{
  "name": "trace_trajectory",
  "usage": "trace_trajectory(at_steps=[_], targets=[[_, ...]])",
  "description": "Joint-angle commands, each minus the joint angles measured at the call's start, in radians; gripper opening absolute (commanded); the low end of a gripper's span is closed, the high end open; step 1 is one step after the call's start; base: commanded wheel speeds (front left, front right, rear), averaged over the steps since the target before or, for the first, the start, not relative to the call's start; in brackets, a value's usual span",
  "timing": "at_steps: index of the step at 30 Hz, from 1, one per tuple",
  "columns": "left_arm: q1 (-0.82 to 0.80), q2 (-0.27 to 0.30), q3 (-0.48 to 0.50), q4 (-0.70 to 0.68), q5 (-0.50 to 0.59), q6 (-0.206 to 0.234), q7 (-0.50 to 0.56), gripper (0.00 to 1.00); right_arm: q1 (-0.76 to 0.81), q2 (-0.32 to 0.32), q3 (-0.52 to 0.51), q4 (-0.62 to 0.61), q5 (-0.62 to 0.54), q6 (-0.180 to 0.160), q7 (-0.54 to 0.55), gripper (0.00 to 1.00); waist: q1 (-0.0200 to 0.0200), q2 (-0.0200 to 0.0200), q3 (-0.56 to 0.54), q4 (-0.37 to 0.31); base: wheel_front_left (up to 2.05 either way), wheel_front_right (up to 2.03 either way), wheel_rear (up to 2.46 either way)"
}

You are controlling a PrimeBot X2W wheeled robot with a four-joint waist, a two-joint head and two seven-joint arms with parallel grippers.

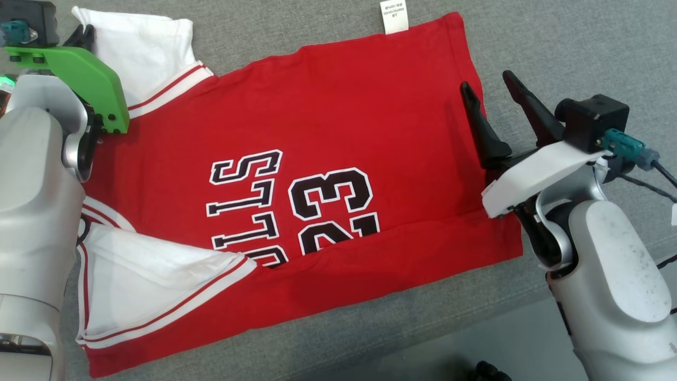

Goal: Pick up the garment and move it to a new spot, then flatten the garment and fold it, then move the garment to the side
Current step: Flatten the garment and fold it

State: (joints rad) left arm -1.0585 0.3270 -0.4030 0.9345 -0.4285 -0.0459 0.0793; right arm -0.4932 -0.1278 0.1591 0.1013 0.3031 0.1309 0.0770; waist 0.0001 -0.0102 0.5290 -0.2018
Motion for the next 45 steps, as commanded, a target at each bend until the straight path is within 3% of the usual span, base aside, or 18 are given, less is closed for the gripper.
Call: trace_trajectory(at_steps=[1, 15, 27, 28, 29, 30, 32, 34, 45], targets=[[0.016, 0.000, -0.003, 0.009, -0.001, -0.008, -0.003, 0.00, -0.014, -0.011, -0.001, 0.007, -0.009, 0.000, 0.004, 1.00, -0.0001, 0.0102, -0.012, 0.013, 0.00, 0.00, 0.00], [0.035, -0.053, -0.011, -0.066, -0.050, -0.056, -0.118, 0.00, -0.310, -0.154, 0.023, 0.378, -0.013, 0.000, 0.110, 1.00, -0.0001, 0.0102, -0.031, 0.148, 0.00, 0.00, 0.00], [0.048, -0.064, -0.019, -0.111, -0.073, -0.053, -0.128, 0.00, -0.481, -0.168, 0.127, 0.688, 0.078, 0.000, 0.159, 1.00, -0.0001, 0.0102, -0.014, 0.194, 0.00, 0.00, 0.00], [0.049, -0.064, -0.019, -0.114, -0.074, -0.053, -0.128, 0.00, -0.487, -0.171, 0.139, 0.702, 0.088, 0.000, 0.164, 0.92, -0.0001, 0.0102, -0.015, 0.194, 0.00, 0.00, 0.00], [0.049, -0.064, -0.020, -0.116, -0.075, -0.053, -0.129, 0.00, -0.494, -0.174, 0.153, 0.717, 0.097, 0.000, 0.171, 0.75, -0.0001, 0.0102, -0.015, 0.195, 0.00, 0.00, 0.00], [0.050, -0.063, -0.020, -0.117, -0.078, -0.052, -0.129, 0.00, -0.498, -0.177, 0.166, 0.731, 0.106, 0.000, 0.179, 0.47, -0.0001, 0.0102, -0.016, 0.194, 0.00, 0.00, 0.00], [0.053, -0.061, -0.020, -0.119, -0.081, -0.052, -0.129, 0.00, -0.505, -0.183, 0.189, 0.752, 0.124, 0.000, 0.188, 0.27, -0.0001, 0.0102, -0.018, 0.193, 0.00, 0.00, 0.00], [0.054, -0.058, -0.021, -0.122, -0.083, -0.051, -0.129, 0.00, -0.512, -0.186, 0.206, 0.766, 0.139, -0.001, 0.188, 0.00, -0.0001, 0.0102, -0.022, 0.190, 0.00, 0.00, 0.00], [0.097, -0.046, -0.015, -0.155, -0.106, -0.055, -0.172, 0.00, -0.522, -0.192, 0.255, 0.779, 0.178, -0.001, 0.094, 0.00, -0.0001, 0.0102, -0.068, 0.173, 0.00, 0.00, 0.00]])
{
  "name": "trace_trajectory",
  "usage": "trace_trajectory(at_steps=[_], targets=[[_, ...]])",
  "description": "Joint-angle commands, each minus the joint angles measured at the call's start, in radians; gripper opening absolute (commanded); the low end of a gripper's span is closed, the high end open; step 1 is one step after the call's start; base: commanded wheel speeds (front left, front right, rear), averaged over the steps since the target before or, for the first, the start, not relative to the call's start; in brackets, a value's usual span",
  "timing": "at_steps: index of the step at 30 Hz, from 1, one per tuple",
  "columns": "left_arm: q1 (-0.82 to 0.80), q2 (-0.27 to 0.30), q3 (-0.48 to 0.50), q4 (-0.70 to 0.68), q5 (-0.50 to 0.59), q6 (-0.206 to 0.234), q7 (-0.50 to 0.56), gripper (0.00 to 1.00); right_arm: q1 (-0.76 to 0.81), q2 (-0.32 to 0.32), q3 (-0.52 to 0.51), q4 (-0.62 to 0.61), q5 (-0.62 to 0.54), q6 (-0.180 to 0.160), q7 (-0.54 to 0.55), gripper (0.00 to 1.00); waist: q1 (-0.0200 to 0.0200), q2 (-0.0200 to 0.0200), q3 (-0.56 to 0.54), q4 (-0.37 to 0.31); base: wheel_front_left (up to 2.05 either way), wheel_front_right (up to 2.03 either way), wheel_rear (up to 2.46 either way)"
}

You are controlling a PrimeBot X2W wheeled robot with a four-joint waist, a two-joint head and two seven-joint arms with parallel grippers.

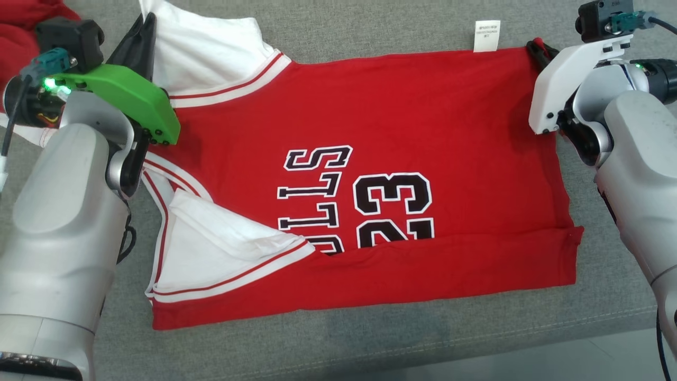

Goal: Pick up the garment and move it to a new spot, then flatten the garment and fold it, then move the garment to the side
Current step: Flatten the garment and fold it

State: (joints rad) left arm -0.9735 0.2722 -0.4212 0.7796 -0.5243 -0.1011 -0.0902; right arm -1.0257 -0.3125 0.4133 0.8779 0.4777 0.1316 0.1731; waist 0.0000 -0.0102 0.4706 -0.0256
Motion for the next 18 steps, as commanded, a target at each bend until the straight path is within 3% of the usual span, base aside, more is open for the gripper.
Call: trace_trajectory(at_steps=[1, 11, 18], targets=[[0.023, 0.013, 0.004, -0.007, -0.014, -0.003, -0.009, 0.00, 0.018, -0.007, 0.003, -0.003, 0.010, -0.002, -0.018, 0.00, 0.0000, 0.0102, -0.018, -0.004, 0.00, 0.00, 0.00], [0.258, 0.066, 0.022, -0.224, -0.055, 0.003, -0.093, 0.00, 0.212, -0.063, -0.005, -0.191, 0.115, -0.002, -0.178, 0.00, 0.0000, 0.0102, -0.121, -0.009, 0.00, 0.00, 0.00], [0.597, 0.122, 0.067, -0.563, -0.106, 0.115, -0.082, 0.00, 0.516, -0.077, -0.091, -0.420, 0.141, -0.002, -0.220, 0.00, 0.0000, 0.0102, -0.185, -0.016, 0.00, 0.00, 0.00]])
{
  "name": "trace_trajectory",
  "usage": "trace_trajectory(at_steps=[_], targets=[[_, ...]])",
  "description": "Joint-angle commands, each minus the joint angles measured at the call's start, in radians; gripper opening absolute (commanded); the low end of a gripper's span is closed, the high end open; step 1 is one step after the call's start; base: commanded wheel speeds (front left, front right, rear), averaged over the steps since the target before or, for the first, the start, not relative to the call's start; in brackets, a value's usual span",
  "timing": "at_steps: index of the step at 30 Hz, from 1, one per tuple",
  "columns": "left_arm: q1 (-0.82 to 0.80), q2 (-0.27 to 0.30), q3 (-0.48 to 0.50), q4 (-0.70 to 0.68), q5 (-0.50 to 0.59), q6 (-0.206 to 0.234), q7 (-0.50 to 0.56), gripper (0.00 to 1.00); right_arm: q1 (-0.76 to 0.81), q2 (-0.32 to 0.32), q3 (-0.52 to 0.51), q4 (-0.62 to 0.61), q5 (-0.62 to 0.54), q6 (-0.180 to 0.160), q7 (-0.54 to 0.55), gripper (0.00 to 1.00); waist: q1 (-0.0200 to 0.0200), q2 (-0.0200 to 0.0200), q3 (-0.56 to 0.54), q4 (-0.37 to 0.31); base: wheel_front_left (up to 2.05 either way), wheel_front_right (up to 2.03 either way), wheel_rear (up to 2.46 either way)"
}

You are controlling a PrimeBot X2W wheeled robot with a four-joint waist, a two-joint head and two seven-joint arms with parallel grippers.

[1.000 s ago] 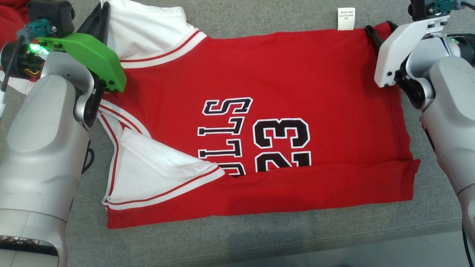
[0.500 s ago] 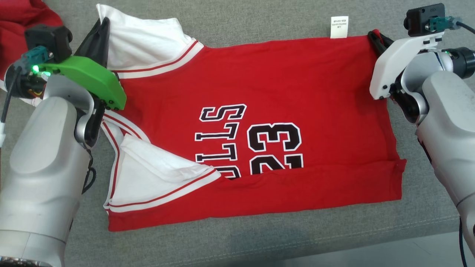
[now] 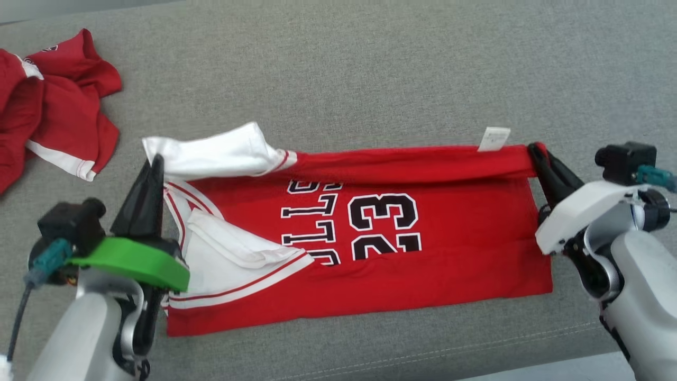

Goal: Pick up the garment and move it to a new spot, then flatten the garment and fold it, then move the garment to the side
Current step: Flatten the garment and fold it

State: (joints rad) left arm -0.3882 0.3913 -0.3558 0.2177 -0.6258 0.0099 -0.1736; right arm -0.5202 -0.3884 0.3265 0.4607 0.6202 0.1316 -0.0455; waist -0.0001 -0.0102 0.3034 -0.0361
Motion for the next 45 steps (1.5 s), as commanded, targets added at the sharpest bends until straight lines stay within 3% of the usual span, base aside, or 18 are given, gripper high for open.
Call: trace_trajectory(at_steps=[1, 7, 12, 27, 28, 29, 30, 31, 45], targets=[[0.057, 0.005, 0.004, -0.042, -0.013, 0.019, 0.007, 0.00, 0.048, 0.006, -0.018, -0.028, -0.004, -0.002, 0.000, 0.00, 0.0001, 0.0102, -0.022, -0.006, 0.00, 0.00, 0.00], [0.260, -0.006, 0.014, -0.200, -0.050, 0.101, 0.027, 0.00, 0.210, 0.052, -0.084, -0.133, -0.033, -0.002, 0.015, 0.00, 0.0001, 0.0102, -0.037, -0.011, 0.00, 0.00, 0.00], [0.332, -0.014, 0.007, -0.238, -0.058, 0.132, 0.030, 0.00, 0.272, 0.084, -0.121, -0.165, -0.065, -0.002, 0.020, 0.00, 0.0001, 0.0102, -0.042, -0.009, 0.00, 0.00, 0.00], [0.391, -0.037, -0.021, -0.202, -0.096, 0.132, 0.045, 0.00, 0.322, 0.125, -0.169, -0.163, -0.141, -0.002, 0.007, 0.00, 0.0001, 0.0102, -0.064, -0.013, 0.00, 0.00, 0.00], [0.393, -0.037, -0.022, -0.196, -0.097, 0.132, 0.043, 0.18, 0.327, 0.128, -0.171, -0.162, -0.143, -0.002, 0.006, 0.22, 0.0001, 0.0102, -0.067, -0.013, 0.00, 0.00, 0.00], [0.395, -0.038, -0.021, -0.193, -0.098, 0.133, 0.039, 0.50, 0.333, 0.131, -0.174, -0.160, -0.145, -0.002, 0.003, 0.45, 0.0001, 0.0102, -0.070, -0.013, 0.00, 0.00, 0.00], [0.398, -0.041, -0.019, -0.192, -0.102, 0.136, 0.035, 1.00, 0.340, 0.133, -0.180, -0.161, -0.147, -0.002, -0.004, 0.74, 0.0001, 0.0102, -0.074, -0.013, 0.00, 0.00, 0.00], [0.403, -0.042, -0.015, -0.193, -0.099, 0.140, 0.027, 1.00, 0.347, 0.134, -0.184, -0.164, -0.151, -0.002, -0.006, 1.00, 0.0001, 0.0102, -0.078, -0.013, 0.00, 0.00, 0.00], [0.413, -0.034, 0.014, -0.286, -0.070, 0.169, -0.034, 1.00, 0.461, 0.172, -0.263, -0.218, -0.188, -0.002, -0.032, 1.00, 0.0001, 0.0102, -0.143, -0.042, 0.00, 0.00, 0.00]])
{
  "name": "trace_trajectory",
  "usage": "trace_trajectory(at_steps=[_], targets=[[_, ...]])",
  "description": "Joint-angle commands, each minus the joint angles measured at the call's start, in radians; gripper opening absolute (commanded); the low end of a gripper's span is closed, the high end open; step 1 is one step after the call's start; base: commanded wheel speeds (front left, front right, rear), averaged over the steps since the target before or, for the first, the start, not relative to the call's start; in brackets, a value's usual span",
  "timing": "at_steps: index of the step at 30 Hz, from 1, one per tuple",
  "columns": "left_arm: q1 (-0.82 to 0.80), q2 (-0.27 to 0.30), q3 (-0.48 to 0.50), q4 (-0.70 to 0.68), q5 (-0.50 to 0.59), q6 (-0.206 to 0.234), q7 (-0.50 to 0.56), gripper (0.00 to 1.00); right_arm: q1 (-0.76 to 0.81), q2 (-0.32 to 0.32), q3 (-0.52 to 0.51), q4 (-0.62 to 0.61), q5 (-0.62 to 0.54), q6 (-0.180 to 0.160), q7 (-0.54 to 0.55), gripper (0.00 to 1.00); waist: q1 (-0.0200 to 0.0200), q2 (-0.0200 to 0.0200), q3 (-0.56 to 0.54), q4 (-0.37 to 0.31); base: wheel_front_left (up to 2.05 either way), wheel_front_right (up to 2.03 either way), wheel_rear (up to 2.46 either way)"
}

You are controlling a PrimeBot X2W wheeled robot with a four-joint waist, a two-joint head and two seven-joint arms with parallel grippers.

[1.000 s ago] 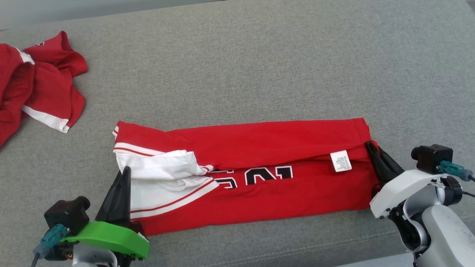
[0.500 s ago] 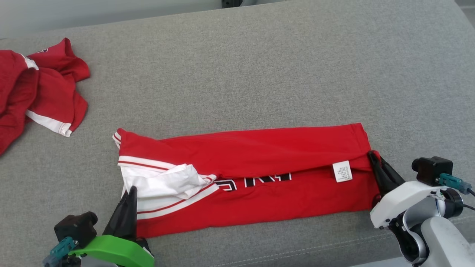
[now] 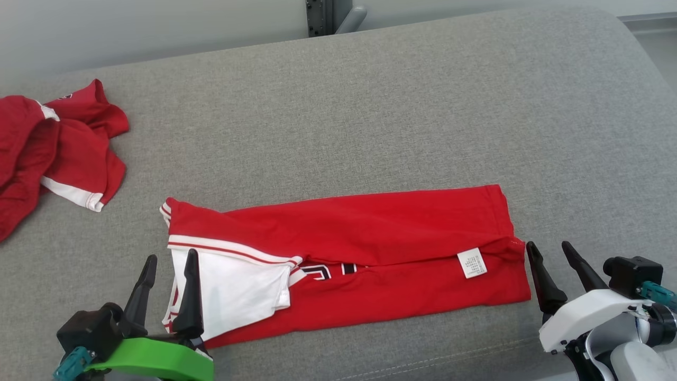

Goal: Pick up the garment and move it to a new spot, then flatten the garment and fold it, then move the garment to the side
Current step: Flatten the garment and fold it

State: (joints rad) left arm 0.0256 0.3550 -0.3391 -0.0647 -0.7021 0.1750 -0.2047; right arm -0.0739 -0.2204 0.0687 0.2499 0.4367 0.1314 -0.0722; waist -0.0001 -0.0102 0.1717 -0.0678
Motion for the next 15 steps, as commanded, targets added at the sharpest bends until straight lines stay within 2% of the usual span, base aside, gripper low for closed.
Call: trace_trajectory(at_steps=[1, 8, 15], targets=[[-0.003, -0.001, -0.006, -0.001, 0.010, 0.007, -0.004, 1.00, 0.018, 0.006, -0.009, -0.014, -0.010, -0.001, -0.008, 1.00, 0.0001, 0.0102, -0.016, -0.014, 0.00, 0.00, 0.00], [-0.033, -0.025, -0.035, 0.025, 0.040, 0.014, -0.012, 1.00, 0.034, 0.023, -0.045, -0.048, -0.034, -0.001, 0.000, 1.00, 0.0001, 0.0102, -0.048, -0.024, 0.00, 0.00, 0.00], [-0.054, -0.052, -0.037, 0.059, 0.056, 0.014, -0.033, 1.00, 0.032, 0.028, -0.044, -0.044, -0.038, -0.001, 0.024, 1.00, 0.0001, 0.0102, -0.077, -0.008, 0.00, 0.00, 0.00]])
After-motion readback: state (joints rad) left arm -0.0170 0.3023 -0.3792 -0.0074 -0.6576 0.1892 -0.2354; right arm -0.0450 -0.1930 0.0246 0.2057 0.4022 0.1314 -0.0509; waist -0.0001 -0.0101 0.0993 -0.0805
